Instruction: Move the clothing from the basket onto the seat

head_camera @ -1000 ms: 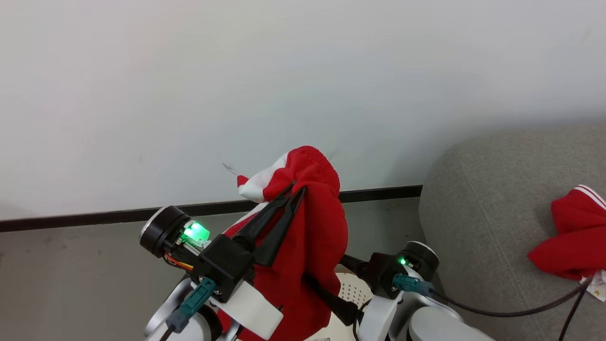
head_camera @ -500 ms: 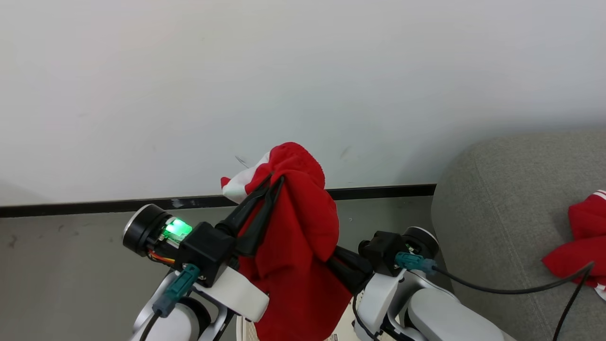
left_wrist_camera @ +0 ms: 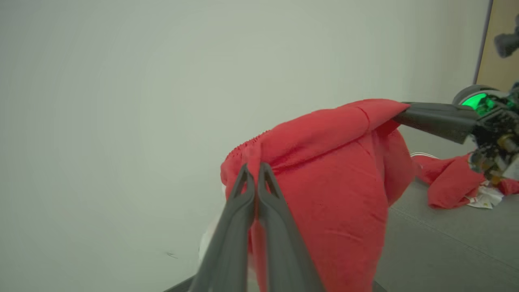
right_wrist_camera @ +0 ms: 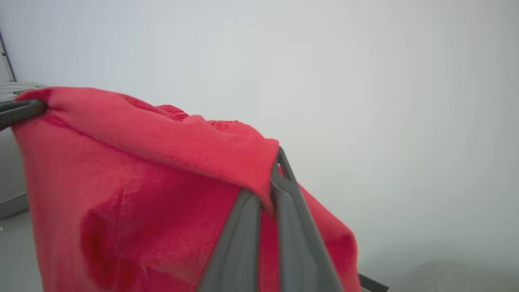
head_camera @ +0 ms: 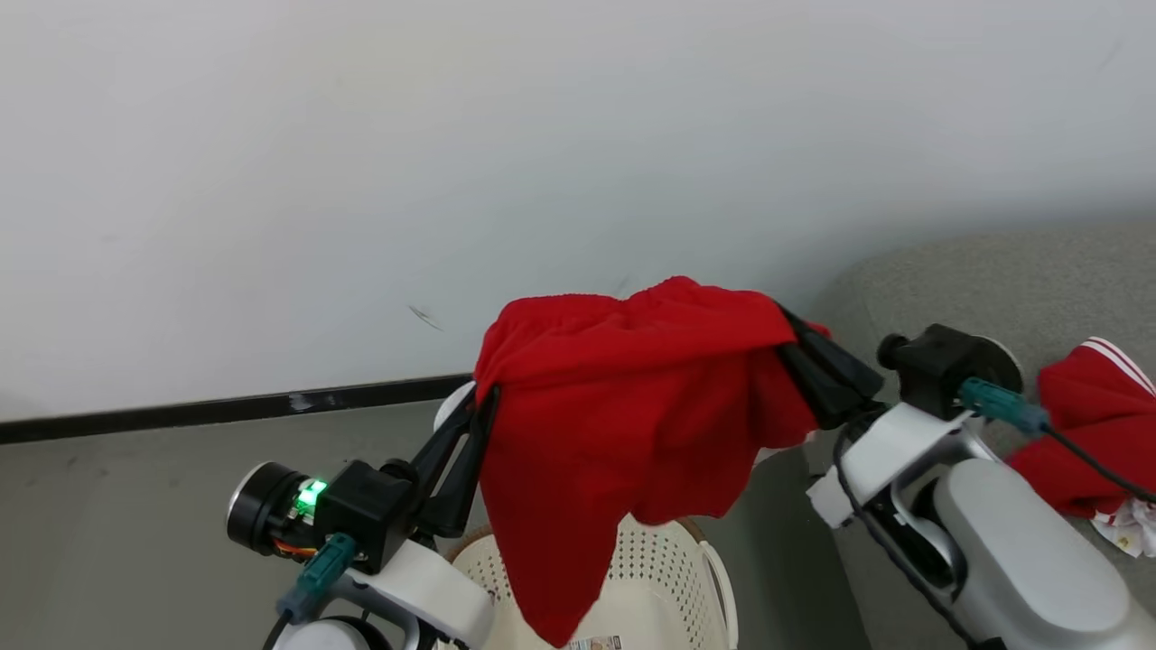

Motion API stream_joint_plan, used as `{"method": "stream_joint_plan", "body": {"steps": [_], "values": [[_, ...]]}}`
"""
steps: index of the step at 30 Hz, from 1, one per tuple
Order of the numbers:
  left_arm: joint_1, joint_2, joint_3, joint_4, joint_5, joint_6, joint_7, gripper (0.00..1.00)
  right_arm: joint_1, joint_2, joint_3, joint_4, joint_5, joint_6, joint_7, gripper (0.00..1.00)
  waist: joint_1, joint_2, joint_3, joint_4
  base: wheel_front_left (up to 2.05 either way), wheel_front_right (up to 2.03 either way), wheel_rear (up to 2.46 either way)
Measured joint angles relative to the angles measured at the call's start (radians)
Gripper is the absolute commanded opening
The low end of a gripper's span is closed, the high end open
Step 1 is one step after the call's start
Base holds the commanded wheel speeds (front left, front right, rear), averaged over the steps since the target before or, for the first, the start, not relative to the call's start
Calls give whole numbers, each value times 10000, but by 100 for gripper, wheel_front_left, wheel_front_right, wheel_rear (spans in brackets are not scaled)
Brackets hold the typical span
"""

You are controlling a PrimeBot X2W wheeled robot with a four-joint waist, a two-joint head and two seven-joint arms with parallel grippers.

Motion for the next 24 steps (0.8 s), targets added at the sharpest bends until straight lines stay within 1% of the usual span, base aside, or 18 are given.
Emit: {"method": "stream_joint_plan", "body": {"steps": [1,2,3,5,6,10,14,18,24], "values": [[78,-88,-84,44,-29,-6,-96,65,203,-167,-483,-203,-171,2,0,0,0,0,-13,-111,0,0,0],[93,-132,-140,52,-82,-13,-134,91,335,-236,-727,-255,-291,2,0,0,0,0,-23,-172,0,0,0],[125,-150,-209,71,-113,-19,-186,100,453,-288,-941,-286,-385,6,0,0,0,0,-32,-233,0,0,0],[277,-180,-326,196,-209,-94,-284,100,724,-451,-1402,-343,-504,2,0,0,0,0,-52,-360,0,0,0],[277,-180,-326,196,-209,-94,-284,100,724,-451,-1402,-343,-504,2,0,0,0,0,-52,-360,0,0,0],[511,-207,-537,408,-351,-221,-451,100,1215,-800,-2305,-554,-830,0,0,0,0,0,-98,-631,0,0,0],[611,-431,-807,604,-433,-378,-604,100,1730,-903,-3043,-857,-1126,0,0,0,0,0,-147,-927,0,0,0],[654,-502,-1070,750,-470,-550,-708,100,2227,-1047,-3722,-1231,-1436,0,0,0,0,0,-199,-1248,0,0,0],[665,-685,-1350,1009,-550,-771,-846,100,3040,-1058,-4686,-1879,-1854,0,0,0,0,0,-269,-1770,0,0,0]]}}
